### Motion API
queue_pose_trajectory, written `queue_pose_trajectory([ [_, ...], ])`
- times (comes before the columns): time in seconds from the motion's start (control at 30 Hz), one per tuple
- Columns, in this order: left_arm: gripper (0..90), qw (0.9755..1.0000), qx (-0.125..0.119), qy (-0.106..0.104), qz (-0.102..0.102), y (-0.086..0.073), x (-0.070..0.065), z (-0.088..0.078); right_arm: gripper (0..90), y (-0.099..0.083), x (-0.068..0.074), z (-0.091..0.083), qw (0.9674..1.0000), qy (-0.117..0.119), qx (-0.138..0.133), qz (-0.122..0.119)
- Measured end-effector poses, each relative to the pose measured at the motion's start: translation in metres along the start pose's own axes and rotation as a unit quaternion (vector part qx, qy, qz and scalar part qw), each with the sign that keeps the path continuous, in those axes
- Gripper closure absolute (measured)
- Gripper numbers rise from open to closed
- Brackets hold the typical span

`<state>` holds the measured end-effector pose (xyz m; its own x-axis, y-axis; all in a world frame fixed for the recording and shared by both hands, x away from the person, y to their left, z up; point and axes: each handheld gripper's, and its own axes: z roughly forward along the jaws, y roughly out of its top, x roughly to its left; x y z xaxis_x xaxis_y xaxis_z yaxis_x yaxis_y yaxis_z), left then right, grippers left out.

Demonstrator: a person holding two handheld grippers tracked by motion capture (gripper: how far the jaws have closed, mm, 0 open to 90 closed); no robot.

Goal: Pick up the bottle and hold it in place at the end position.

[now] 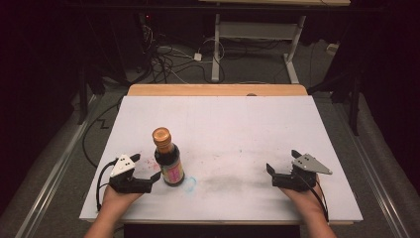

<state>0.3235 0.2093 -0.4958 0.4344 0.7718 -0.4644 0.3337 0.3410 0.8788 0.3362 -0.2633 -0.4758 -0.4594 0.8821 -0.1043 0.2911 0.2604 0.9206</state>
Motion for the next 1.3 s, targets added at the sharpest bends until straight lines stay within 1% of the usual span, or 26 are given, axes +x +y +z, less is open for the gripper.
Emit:
queue_pose_trajectory([
  [0.1,0.0,1.0000,0.005,0.000,-0.005,0.001,0.001,0.001,0.0,-0.001,0.001,-0.001,1.0000,0.002,0.002,0.001],
  [0.2,0.0,0.9999,0.005,-0.002,-0.009,0.002,0.002,0.001,0.1,-0.001,0.001,-0.002,1.0000,0.001,0.004,0.001],
  [0.53,0.0,1.0000,0.002,-0.006,-0.007,0.002,0.001,0.000,0.1,0.000,0.002,-0.002,1.0000,0.010,-0.001,0.002],
  [0.6,0.0,1.0000,0.001,-0.006,-0.007,0.002,0.001,0.000,0.1,0.000,0.002,-0.002,0.9999,0.010,-0.005,-0.001],
  [0.7,0.0,0.9999,0.000,-0.008,-0.008,0.003,0.001,-0.001,0.0,0.000,0.002,-0.003,0.9999,0.015,-0.007,0.003],
  [0.77,0.0,0.9999,-0.001,-0.008,-0.009,0.003,0.001,-0.001,0.0,0.001,0.002,-0.003,0.9999,0.014,-0.008,0.006],
  [0.8,0.0,0.9999,-0.001,-0.008,-0.010,0.003,0.001,-0.001,0.0,0.002,0.002,-0.002,0.9999,0.009,-0.011,0.007],
  [0.87,0.0,0.9998,0.002,-0.013,-0.013,0.004,0.001,-0.001,0.0,0.002,0.002,-0.002,0.9998,0.011,-0.012,0.008],
  [0.9,0.0,0.9998,0.003,-0.013,-0.011,0.004,0.001,-0.001,0.0,0.002,0.003,-0.002,0.9998,0.012,-0.013,0.009],
  [0.93,0.0,0.9999,0.004,-0.012,-0.008,0.003,0.000,-0.001,0.0,0.003,0.003,-0.002,0.9998,0.009,-0.012,0.012],
  [0.97,0.0,0.9999,0.005,-0.012,-0.003,0.003,0.000,-0.001,0.0,0.003,0.002,-0.002,0.9997,0.014,-0.012,0.013],
  [1.07,0.0,0.9999,0.002,-0.013,-0.002,0.005,0.000,-0.003,0.0,0.004,0.003,-0.003,0.9997,0.010,-0.015,0.016],
  [1.23,0.0,0.9998,-0.006,-0.013,-0.010,0.009,0.001,-0.006,0.0,0.005,0.003,-0.004,0.9997,0.008,-0.017,0.014],
  [1.3,0.0,0.9997,-0.007,-0.017,-0.019,0.012,0.000,-0.007,0.0,0.005,0.004,-0.004,0.9997,0.006,-0.018,0.012],
])
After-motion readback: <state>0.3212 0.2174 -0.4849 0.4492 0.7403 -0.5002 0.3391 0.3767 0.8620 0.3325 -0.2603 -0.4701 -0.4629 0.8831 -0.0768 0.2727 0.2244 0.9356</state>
